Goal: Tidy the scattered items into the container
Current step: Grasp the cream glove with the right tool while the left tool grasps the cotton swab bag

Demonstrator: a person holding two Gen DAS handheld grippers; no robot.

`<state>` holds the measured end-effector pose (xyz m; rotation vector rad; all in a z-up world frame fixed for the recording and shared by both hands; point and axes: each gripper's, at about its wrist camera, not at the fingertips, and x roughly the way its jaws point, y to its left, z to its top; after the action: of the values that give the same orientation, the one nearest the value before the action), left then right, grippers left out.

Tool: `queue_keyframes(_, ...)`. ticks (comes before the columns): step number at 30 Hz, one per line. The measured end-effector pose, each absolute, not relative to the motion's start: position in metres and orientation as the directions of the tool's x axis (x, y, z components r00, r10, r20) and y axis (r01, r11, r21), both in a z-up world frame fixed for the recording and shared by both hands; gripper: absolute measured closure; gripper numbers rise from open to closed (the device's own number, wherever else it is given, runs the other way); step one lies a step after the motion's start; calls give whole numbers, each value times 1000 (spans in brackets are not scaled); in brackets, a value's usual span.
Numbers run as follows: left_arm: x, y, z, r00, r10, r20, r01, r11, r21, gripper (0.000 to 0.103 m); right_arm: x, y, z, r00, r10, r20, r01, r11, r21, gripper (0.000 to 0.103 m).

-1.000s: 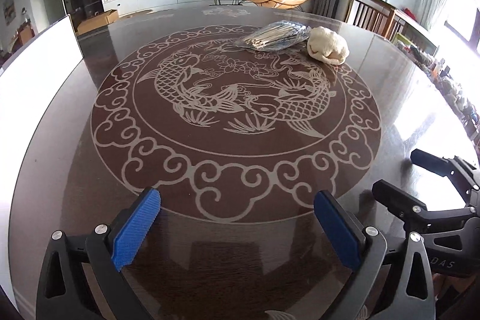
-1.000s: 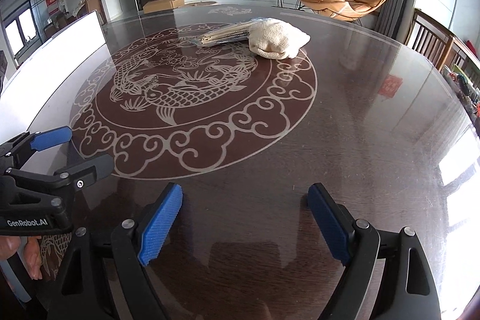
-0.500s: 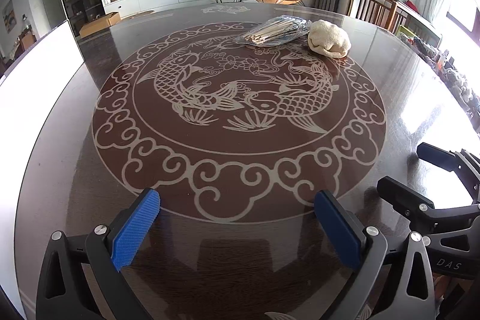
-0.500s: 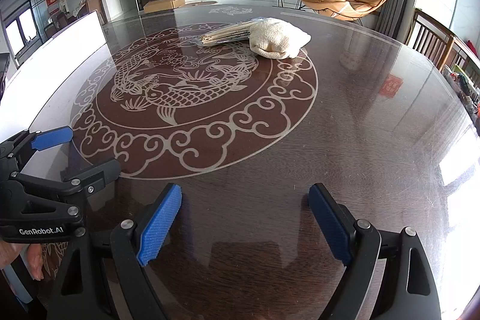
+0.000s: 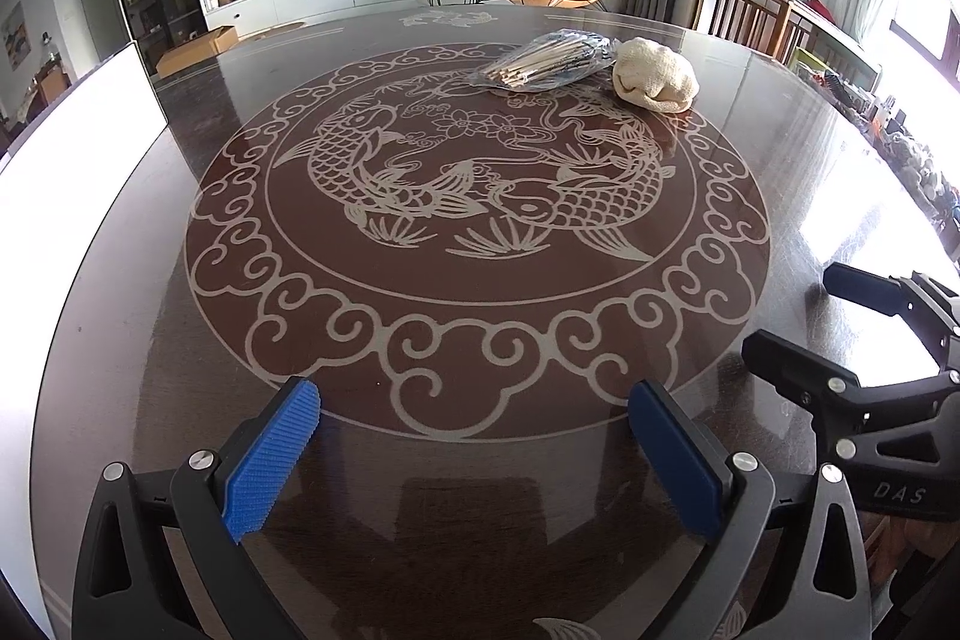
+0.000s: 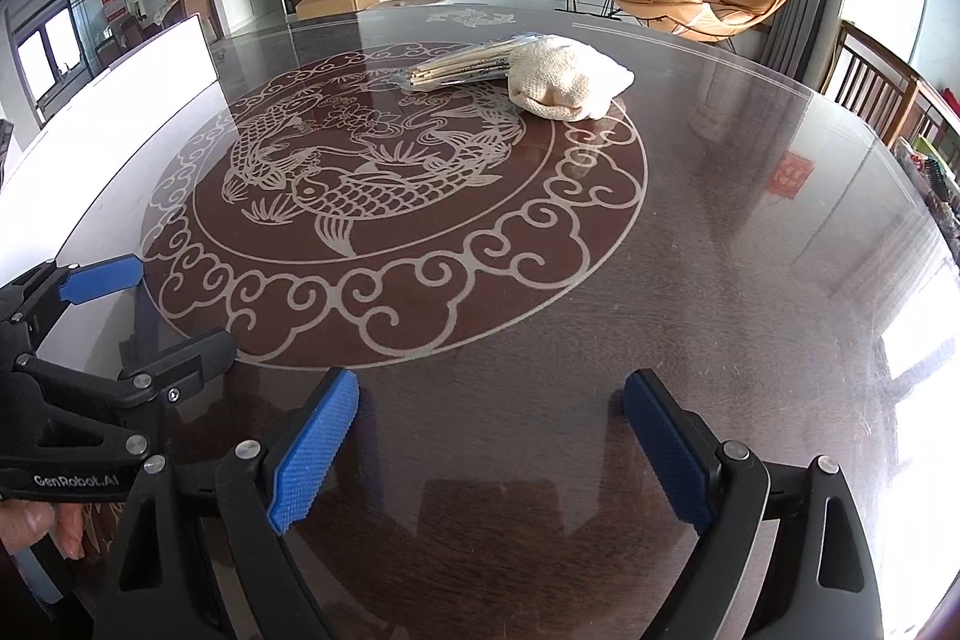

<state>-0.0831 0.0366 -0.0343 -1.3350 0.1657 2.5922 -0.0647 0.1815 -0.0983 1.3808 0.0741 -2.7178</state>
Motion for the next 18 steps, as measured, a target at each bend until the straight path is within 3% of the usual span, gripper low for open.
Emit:
queue_keyframes(5,-83,37,-34,-563,143,-814,-246,-969,-1,0,-111,199,-94,-576,-63,-815,54,-998,40,12)
queue_keyframes(10,-83,37,-34,-563,143,-814,-246,-969,-1,0,-179,225,-55,-673,-88,-734,-69,-981,181,12)
queue_keyframes(15,-83,36,-34,-563,143,-814,-246,-969,-1,0,-243,219,-68,-588,-26,-808,-140,-981,134,12)
queue_keyframes(18,-83,36,-34,-563,143,-814,-246,-969,-1,0,-252,219,-79,-565,-7,-825,-136,-985,102,22)
